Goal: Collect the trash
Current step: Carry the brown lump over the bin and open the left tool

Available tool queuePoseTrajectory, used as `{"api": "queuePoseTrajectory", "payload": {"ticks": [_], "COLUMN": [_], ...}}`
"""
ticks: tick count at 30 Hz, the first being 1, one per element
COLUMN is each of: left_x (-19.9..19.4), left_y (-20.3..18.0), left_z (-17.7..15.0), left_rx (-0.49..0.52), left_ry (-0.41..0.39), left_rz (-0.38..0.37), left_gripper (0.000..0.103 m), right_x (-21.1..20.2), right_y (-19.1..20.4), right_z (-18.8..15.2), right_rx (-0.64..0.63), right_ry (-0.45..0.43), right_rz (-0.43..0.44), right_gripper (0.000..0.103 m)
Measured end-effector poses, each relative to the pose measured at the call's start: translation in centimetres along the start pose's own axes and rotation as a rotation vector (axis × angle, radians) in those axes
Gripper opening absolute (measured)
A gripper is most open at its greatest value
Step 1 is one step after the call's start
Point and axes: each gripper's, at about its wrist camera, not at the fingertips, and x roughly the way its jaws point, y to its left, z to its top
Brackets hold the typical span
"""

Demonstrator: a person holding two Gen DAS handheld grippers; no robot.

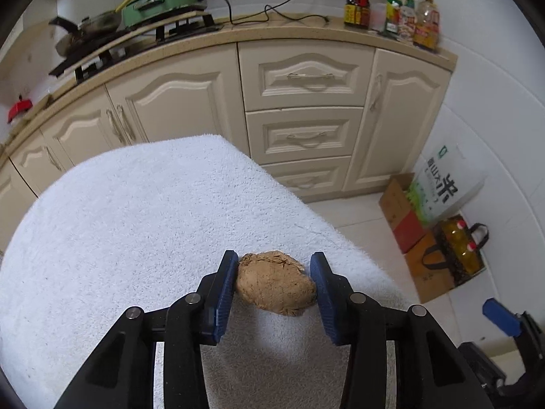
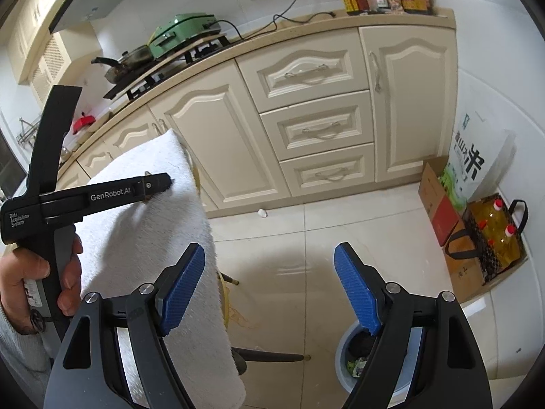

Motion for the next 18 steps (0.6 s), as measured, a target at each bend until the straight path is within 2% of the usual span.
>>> {"api": "queuePoseTrajectory", "payload": {"ticks": [3,5,7,10,12,15,18], "left_x": [-1.2,-2.8,-4.4,-5.7,-5.5,-4.0,-1.0], "left_y": [-0.2,-1.7,-3.9,-8.6,-11.2,-15.5,-19.7], "left_z": [-1.0,-1.8,-2.8,-4.6,-5.6,-7.4,-9.5], "left_rx": [-0.032,-0.004,0.045,0.116,0.137,0.182,0.220], "left_ry": [0.005,-0.011,-0.032,-0.042,-0.027,0.001,0.067], "left_rz": [-0.016,-0.041,-0.041,-0.091,-0.136,-0.131,-0.165], "left_gripper": [0.039,0.039,0.039,0.039,0.039,0.039,0.039], "right_x": [-0.6,-1.1,-1.5,-2.1,-2.5,-2.6,-2.0], "right_y": [-1.0,-2.3,-3.8,-6.8,-9.2,-13.5,-17.4], "right_z": [-0.4,-0.9,-1.7,-3.6,-5.2,-8.5,-11.7], "right_rx": [0.012,0.027,0.048,0.089,0.134,0.212,0.284], "right_ry": [-0.006,-0.010,-0.012,-0.002,0.008,0.038,0.077], "right_rz": [-0.010,-0.023,-0.041,-0.084,-0.105,-0.155,-0.203], "right_gripper": [0.080,0.081,0.081,0.081,0.081,0.081,0.082]}}
